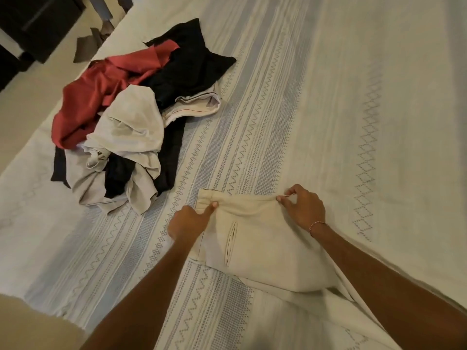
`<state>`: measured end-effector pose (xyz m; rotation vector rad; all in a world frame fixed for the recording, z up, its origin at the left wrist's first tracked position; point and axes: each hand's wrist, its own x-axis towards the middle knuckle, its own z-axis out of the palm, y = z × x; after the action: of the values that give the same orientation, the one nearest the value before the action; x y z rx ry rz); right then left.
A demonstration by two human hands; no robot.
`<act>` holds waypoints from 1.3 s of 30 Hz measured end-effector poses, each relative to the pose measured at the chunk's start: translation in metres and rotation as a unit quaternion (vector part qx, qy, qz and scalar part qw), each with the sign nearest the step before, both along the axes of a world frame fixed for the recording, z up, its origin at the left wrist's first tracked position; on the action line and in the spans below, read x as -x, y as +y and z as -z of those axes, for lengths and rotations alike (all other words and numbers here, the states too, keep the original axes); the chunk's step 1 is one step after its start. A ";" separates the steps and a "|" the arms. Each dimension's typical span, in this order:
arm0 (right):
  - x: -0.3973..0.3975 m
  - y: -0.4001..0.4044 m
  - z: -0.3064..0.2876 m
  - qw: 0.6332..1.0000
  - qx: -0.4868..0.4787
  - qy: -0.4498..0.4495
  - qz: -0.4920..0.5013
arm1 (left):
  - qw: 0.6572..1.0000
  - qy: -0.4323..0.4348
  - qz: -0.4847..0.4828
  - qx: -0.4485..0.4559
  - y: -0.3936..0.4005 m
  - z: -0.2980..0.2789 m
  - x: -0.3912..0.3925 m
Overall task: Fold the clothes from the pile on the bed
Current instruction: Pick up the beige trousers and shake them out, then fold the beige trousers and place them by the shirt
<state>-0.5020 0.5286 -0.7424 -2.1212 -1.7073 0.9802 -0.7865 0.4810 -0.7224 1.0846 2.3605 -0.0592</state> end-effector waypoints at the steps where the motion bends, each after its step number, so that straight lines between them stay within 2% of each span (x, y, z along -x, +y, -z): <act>1: 0.000 0.000 0.001 1.000 0.000 -0.001 -0.003 | 1.000 0.026 -0.007 0.002 -0.006 0.000 -0.010; 5: -0.004 0.000 0.004 1.000 0.000 0.025 -0.007 | 0.997 0.036 -0.006 -0.068 -0.027 0.013 -0.017; 10: -0.014 -0.008 0.006 0.998 -0.057 -0.033 -0.011 | 0.992 0.056 0.047 -0.100 -0.026 0.019 -0.004; 13: -0.015 -0.023 0.001 0.996 -0.092 -0.007 -0.004 | 0.987 0.090 0.032 -0.130 -0.027 0.018 -0.009; 15: -0.021 -0.039 -0.002 0.991 -0.129 -0.017 -0.016 | 0.974 0.128 0.045 -0.183 -0.029 0.016 -0.019; 18: -0.029 -0.060 -0.008 0.989 -0.145 -0.032 -0.025 | 0.946 0.129 0.121 -0.272 -0.026 0.009 -0.051; 21: -0.054 -0.075 -0.014 0.994 -0.076 -0.081 -0.011 | 0.886 0.033 0.311 -0.341 -0.018 0.000 -0.121; 24: -0.100 -0.095 -0.017 0.994 0.018 -0.111 -0.009 | 0.811 -0.042 0.499 -0.304 -0.009 -0.011 -0.204; 26: -0.134 -0.111 -0.012 0.990 0.053 -0.127 -0.018 | 0.795 -0.087 0.553 -0.234 -0.008 -0.011 -0.251; 30: -0.213 -0.153 -0.010 0.988 0.050 -0.143 0.041 | 0.727 -0.036 0.670 -0.143 -0.017 0.003 -0.337; 34: -0.278 -0.193 -0.002 0.981 0.012 -0.187 0.057 | 0.716 -0.019 0.691 -0.097 -0.026 0.014 -0.377; 39: -0.355 -0.241 0.005 0.958 -0.030 -0.281 0.053 | 0.706 -0.028 0.697 -0.121 -0.045 0.022 -0.430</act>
<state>-0.1474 0.2880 -0.7472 -2.5832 -1.7887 0.2943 -0.3561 0.4355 -0.7449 2.6631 0.9559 -0.2450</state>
